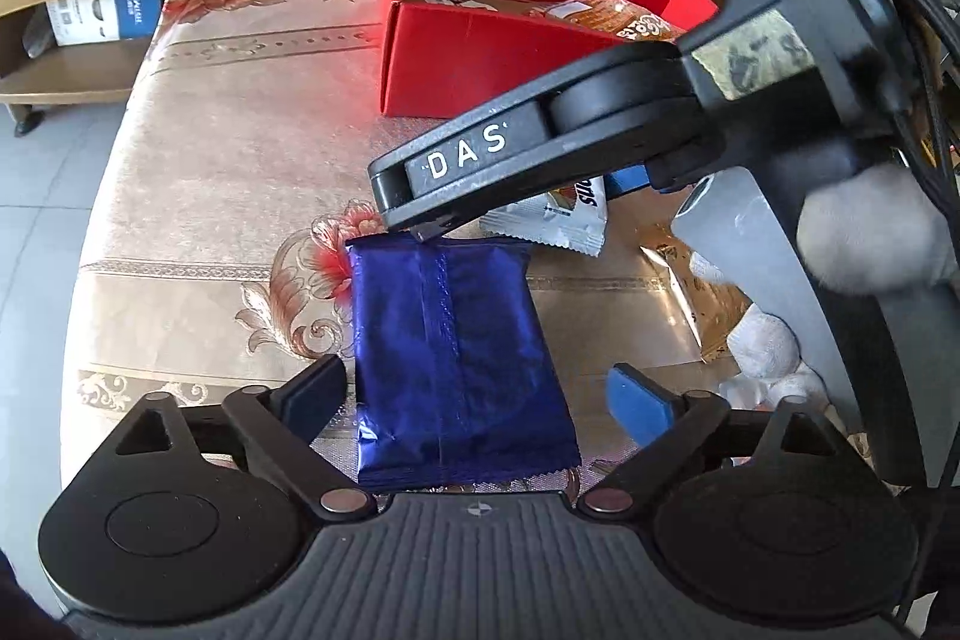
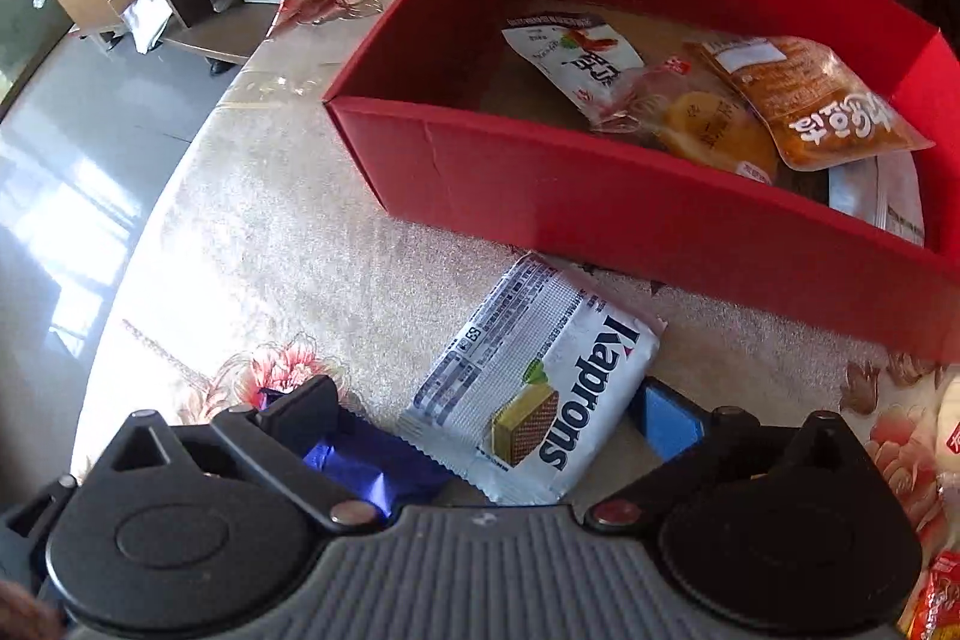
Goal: Organize snacks
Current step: 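Lift the blue bag with the left gripper while the right gripper lifts the Kaprons pack, then carry the blue bag in the left gripper while the right gripper carries the Kaprons pack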
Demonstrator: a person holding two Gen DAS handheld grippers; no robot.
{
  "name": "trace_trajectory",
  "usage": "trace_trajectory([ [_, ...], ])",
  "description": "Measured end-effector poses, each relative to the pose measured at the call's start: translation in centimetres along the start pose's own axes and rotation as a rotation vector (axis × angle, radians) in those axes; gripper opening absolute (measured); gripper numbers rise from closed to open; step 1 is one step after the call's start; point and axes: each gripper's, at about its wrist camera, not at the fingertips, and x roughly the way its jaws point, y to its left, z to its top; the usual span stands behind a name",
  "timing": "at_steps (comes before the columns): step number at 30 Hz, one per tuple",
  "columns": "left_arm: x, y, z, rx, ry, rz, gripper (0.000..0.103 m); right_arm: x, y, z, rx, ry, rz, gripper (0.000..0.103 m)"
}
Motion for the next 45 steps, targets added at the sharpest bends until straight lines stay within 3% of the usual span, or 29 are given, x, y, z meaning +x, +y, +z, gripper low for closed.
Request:
trace_trajectory([
  [2, 0.0, -0.1, -0.1, 0.003, 0.003, 0.001, 0.099, -0.2, -0.3, -0.2, -0.019, -0.002, 0.019, 0.102],
  [6, -0.2, 0.2, -0.1, -0.028, 0.01, -0.012, 0.101, -1.4, -1.0, -0.4, -0.059, -0.009, -0.028, 0.064],
  [9, -0.4, 0.7, 0.0, -0.078, 0.002, -0.018, 0.101, -2.2, -2.4, -1.1, -0.077, -0.004, -0.043, 0.061],
  [14, 0.3, 0.7, 0.9, -0.107, -0.012, 0.027, 0.102, -4.7, -4.8, -2.6, -0.055, -0.052, -0.032, 0.06],
  [19, 1.3, -1.0, 1.2, -0.046, -0.024, 0.117, 0.101, -6.0, -6.2, -3.2, -0.018, -0.074, 0.01, 0.06],
  [22, 1.3, -1.6, 1.1, -0.007, -0.038, 0.161, 0.088, -6.5, -6.0, -3.5, -0.034, -0.091, 0.022, 0.06],
  [23, 1.1, -1.6, 1.1, -0.006, -0.038, 0.167, 0.08, -6.6, -6.1, -3.5, -0.033, -0.096, 0.03, 0.06],
  [24, 1.0, -1.6, 1.1, -0.013, -0.038, 0.169, 0.075, -6.9, -6.3, -3.7, -0.032, -0.102, 0.037, 0.06],
  [30, 0.3, -2.0, 0.9, -0.055, -0.035, 0.151, 0.068, -8.1, -7.0, -4.2, -0.045, -0.133, 0.036, 0.06],
  [45, -1.8, -5.0, 0.9, -0.021, -0.07, 0.126, 0.066, -11.1, -8.4, -6.1, -0.005, -0.181, 0.053, 0.059],
])
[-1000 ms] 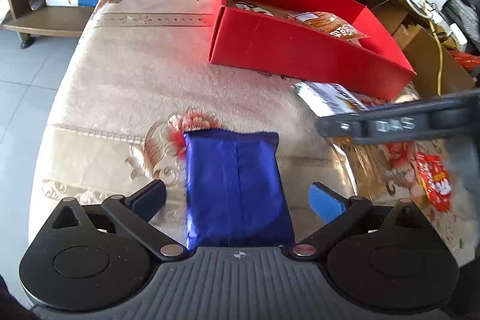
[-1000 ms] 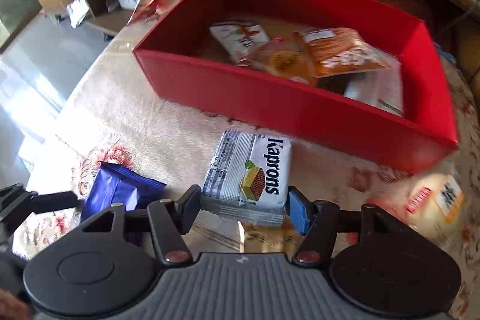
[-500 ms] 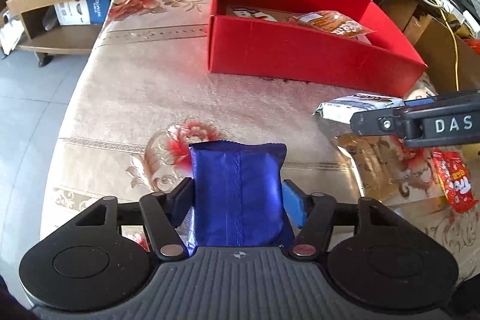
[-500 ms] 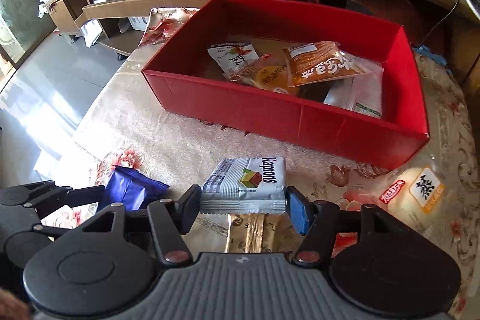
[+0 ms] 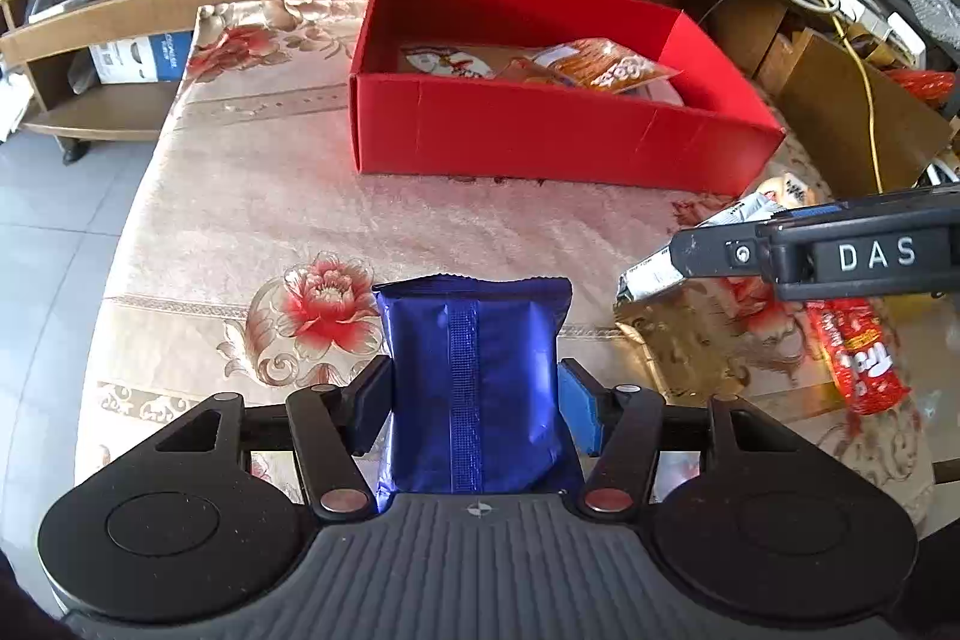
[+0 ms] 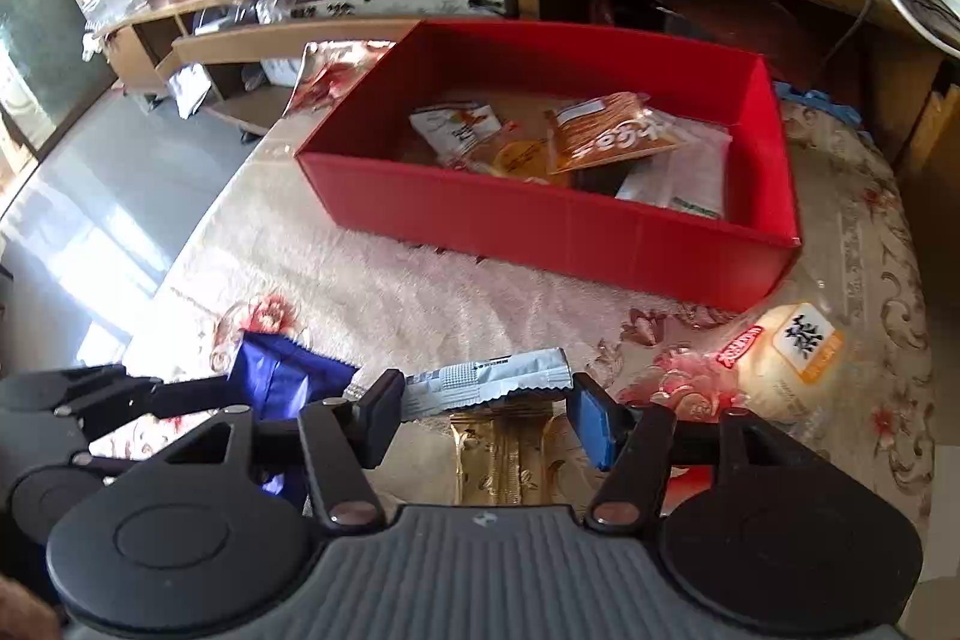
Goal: Organize snacks
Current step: 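Carry the blue bag in the left gripper while the right gripper carries the Kaprons pack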
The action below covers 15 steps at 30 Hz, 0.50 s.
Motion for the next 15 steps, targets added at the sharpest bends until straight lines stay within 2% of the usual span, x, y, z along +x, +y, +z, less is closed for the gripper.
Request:
trace_trajectory([
  [5, -1.3, -0.1, 1.1, -0.006, -0.029, -0.009, 0.066, -1.4, -0.3, -0.2, 0.017, -0.027, 0.012, 0.058],
  [15, -0.7, -0.9, 4.9, -0.014, -0.092, -0.106, 0.066, -2.3, -1.8, 1.1, 0.076, -0.072, 0.027, 0.058],
])
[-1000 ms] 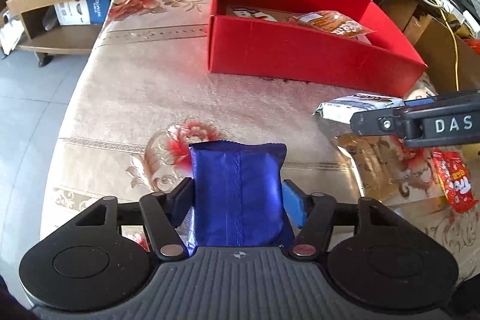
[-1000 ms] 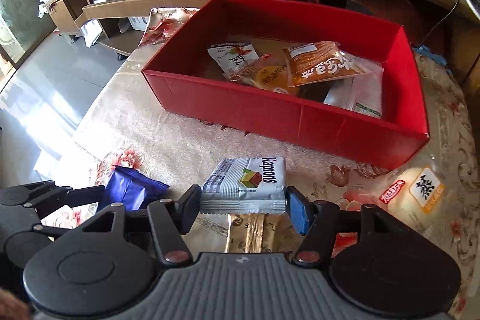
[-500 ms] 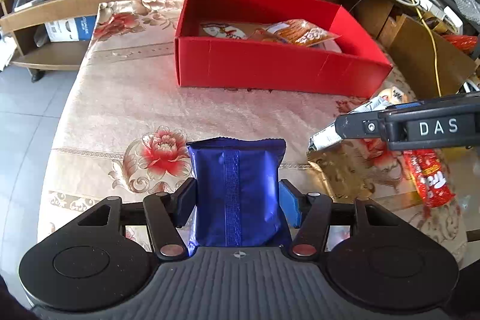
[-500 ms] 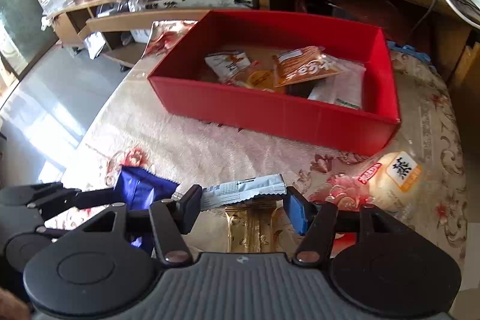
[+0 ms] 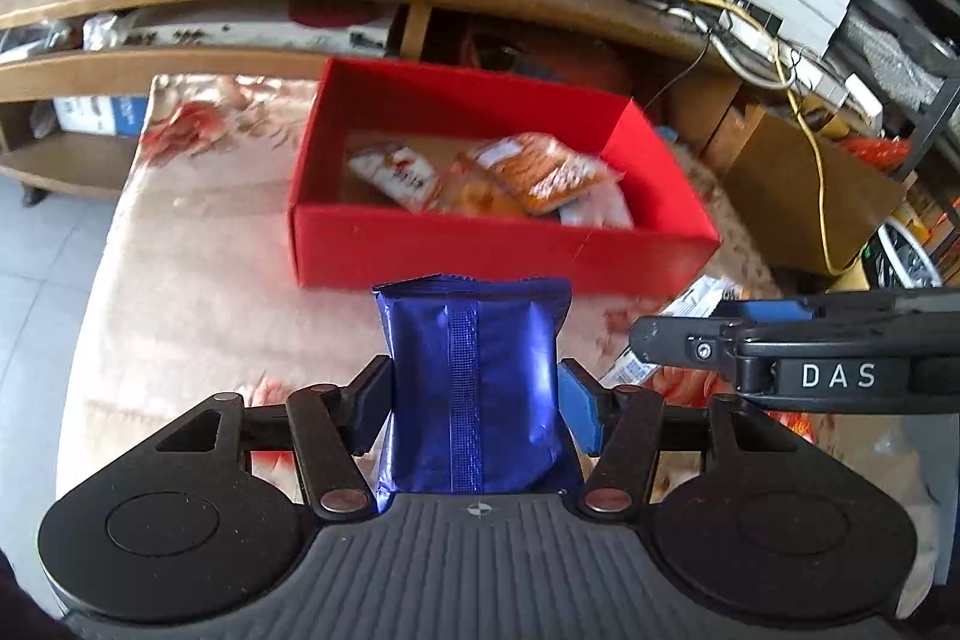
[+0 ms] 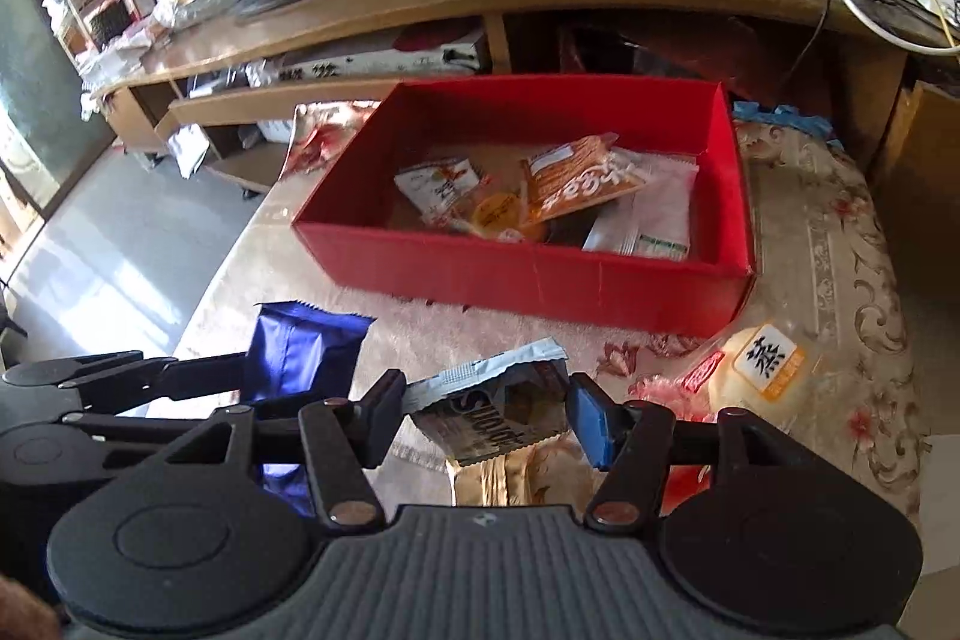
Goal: Organize snacks
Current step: 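Carry the blue bag in the left gripper while the right gripper carries the Kaprons pack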
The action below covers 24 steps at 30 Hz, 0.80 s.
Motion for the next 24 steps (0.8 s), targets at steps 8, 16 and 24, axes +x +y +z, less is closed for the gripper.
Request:
trace_trajectory([
  [8, 2.0, 0.1, 2.9, -0.027, -0.031, -0.034, 0.066, 0.4, -1.4, 2.4, 0.046, -0.026, 0.002, 0.058],
  [16, 3.0, 0.2, 5.2, -0.045, -0.061, -0.048, 0.065, 1.1, -2.5, 5.0, 0.076, -0.053, 0.007, 0.058],
  [24, 4.5, -0.1, 7.6, -0.044, -0.082, -0.035, 0.064, 2.0, -3.7, 7.5, 0.11, -0.07, 0.004, 0.056],
])
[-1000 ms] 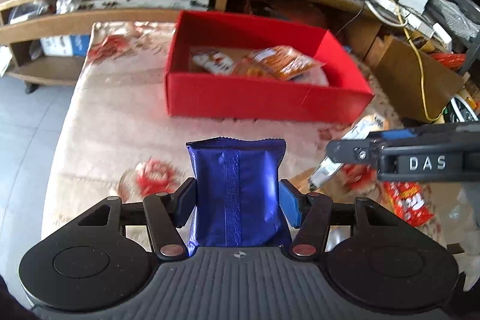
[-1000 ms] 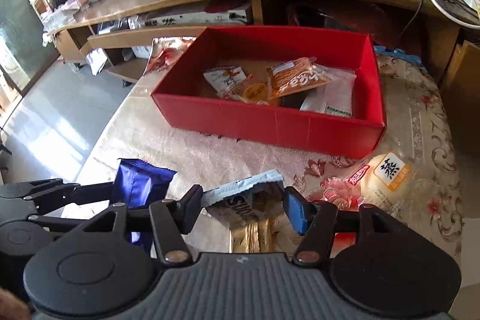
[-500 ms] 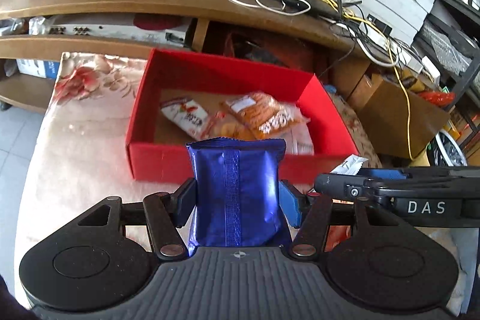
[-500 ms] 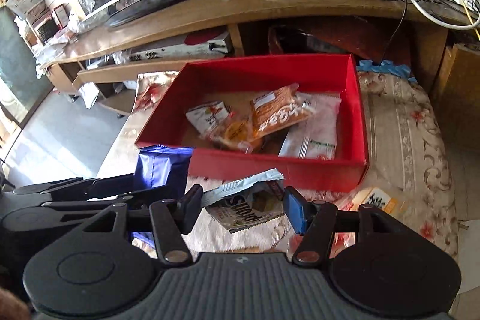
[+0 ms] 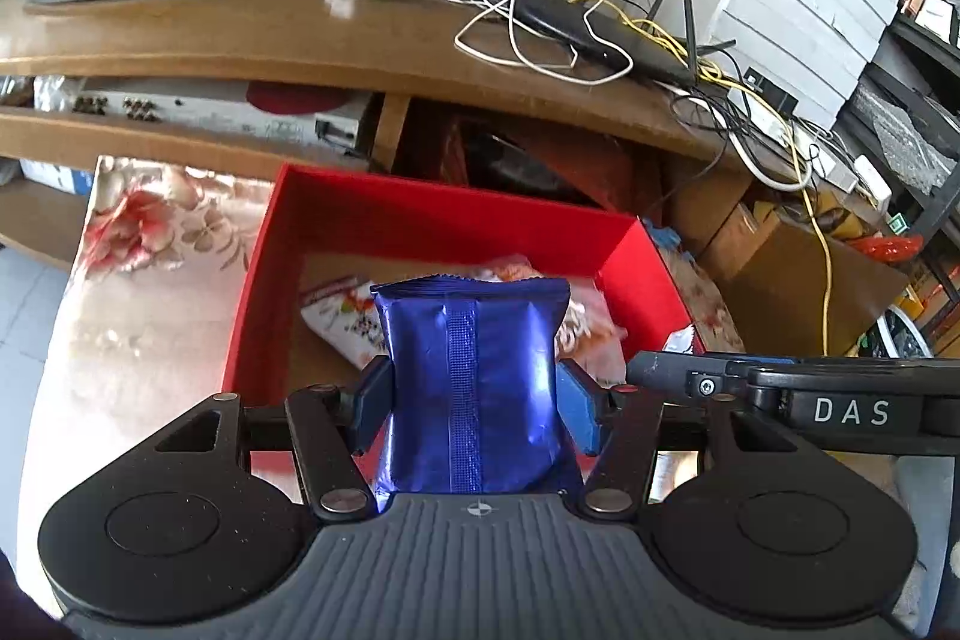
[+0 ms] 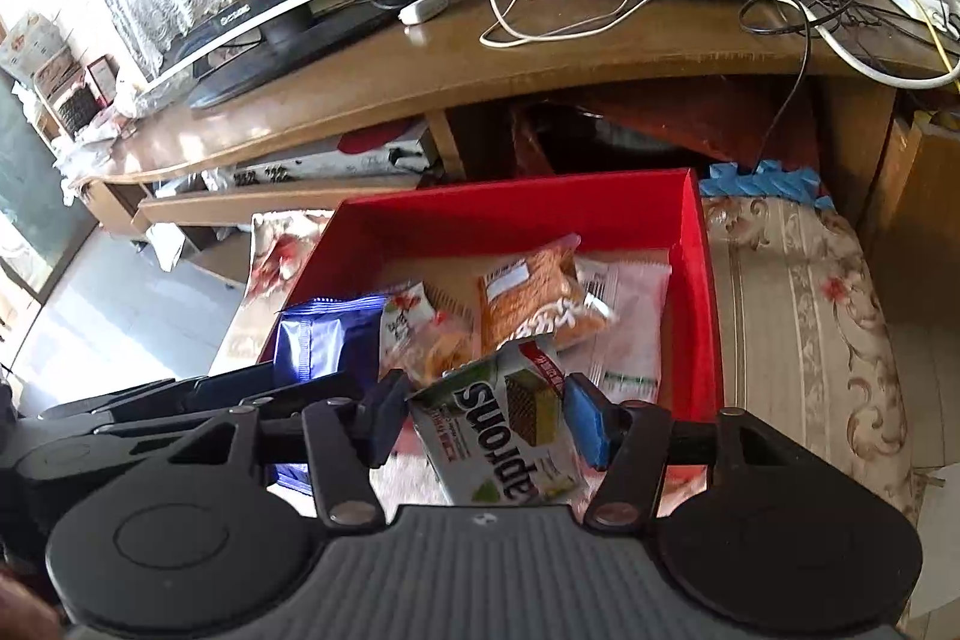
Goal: Organize snacks
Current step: 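Carry the blue bag in the left gripper while the right gripper carries the Kaprons pack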
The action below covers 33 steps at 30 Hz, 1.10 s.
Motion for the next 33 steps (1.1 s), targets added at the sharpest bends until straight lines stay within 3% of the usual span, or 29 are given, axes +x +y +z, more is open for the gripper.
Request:
trace_trajectory([
  [14, 3.9, 0.7, 2.0, -0.012, 0.021, 0.044, 0.064, 3.7, -1.3, 2.9, 0.014, 0.013, -0.027, 0.055],
  [16, 4.4, 0.6, 2.0, -0.003, 0.032, 0.047, 0.064, 4.3, -1.4, 3.1, 0.017, 0.02, -0.026, 0.05],
  [18, 5.0, 0.5, 1.9, 0.009, 0.041, 0.067, 0.063, 5.0, -1.4, 3.1, 0.028, 0.042, 0.001, 0.039],
  [23, 5.8, 0.7, 1.7, 0.008, 0.063, 0.06, 0.062, 6.9, -2.0, 2.6, 0.035, 0.08, -0.03, 0.039],
  [30, 6.0, 0.9, 1.8, 0.002, 0.066, 0.087, 0.082, 7.1, -2.5, 2.5, 0.052, 0.084, -0.054, 0.039],
  [33, 6.0, 0.9, 1.8, 0.001, 0.071, 0.098, 0.086, 7.1, -2.6, 2.5, 0.057, 0.084, -0.06, 0.039],
])
